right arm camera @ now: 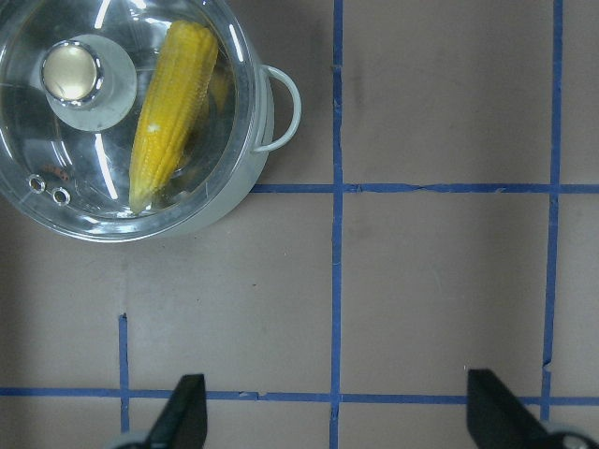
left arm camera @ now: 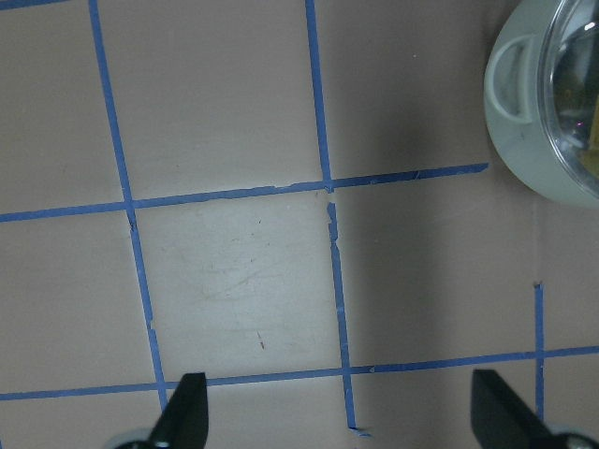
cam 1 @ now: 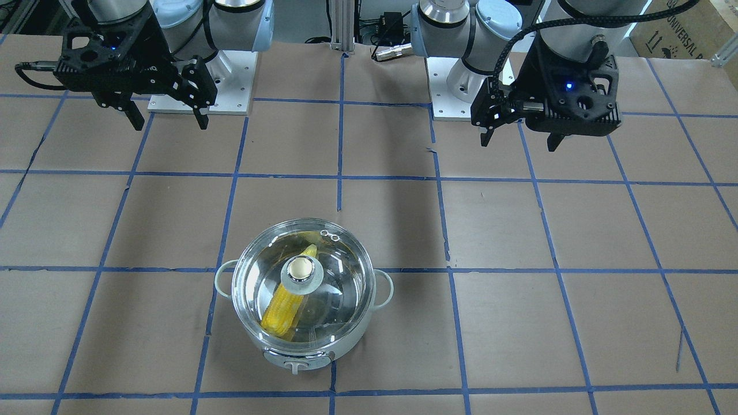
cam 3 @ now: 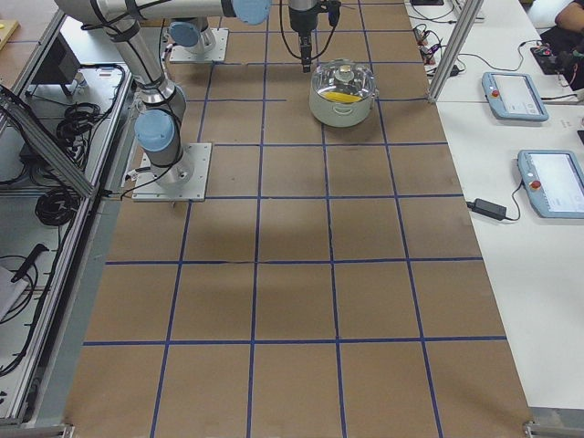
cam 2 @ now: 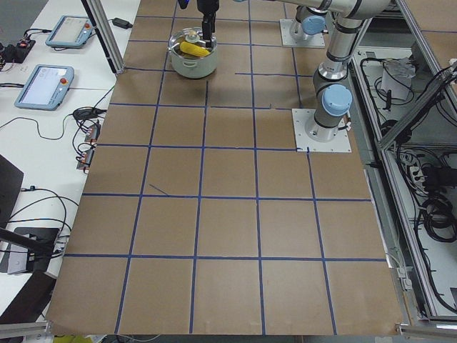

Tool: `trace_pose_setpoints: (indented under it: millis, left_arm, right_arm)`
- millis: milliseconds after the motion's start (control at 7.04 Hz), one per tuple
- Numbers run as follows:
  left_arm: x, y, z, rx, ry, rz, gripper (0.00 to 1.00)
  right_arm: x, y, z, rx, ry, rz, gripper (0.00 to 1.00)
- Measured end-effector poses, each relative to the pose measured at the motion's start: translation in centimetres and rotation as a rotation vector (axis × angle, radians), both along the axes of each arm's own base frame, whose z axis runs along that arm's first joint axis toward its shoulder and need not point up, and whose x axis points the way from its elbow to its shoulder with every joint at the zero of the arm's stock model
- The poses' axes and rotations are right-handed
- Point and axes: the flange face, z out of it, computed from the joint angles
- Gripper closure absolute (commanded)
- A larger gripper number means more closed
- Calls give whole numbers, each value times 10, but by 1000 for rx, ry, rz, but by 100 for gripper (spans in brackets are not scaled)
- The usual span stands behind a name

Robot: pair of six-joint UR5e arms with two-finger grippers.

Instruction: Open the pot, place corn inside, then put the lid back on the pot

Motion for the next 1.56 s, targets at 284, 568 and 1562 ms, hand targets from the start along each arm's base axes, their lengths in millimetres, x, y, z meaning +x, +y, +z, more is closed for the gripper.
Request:
trace_pose_setpoints:
  millis: [284,568,1562]
  left_arm:
    - [0,0,1,-2,0,0,0]
    - [1,-1,-1,-3,5,0,0]
    - [3,-1,-6,6,11,-10,0]
  right_arm:
    - [0,-19,-3,-30,5,-1,1]
    - [0,-26,-5,-40,7,2,1]
    - [-2,-72,-10,-49,8,2,1]
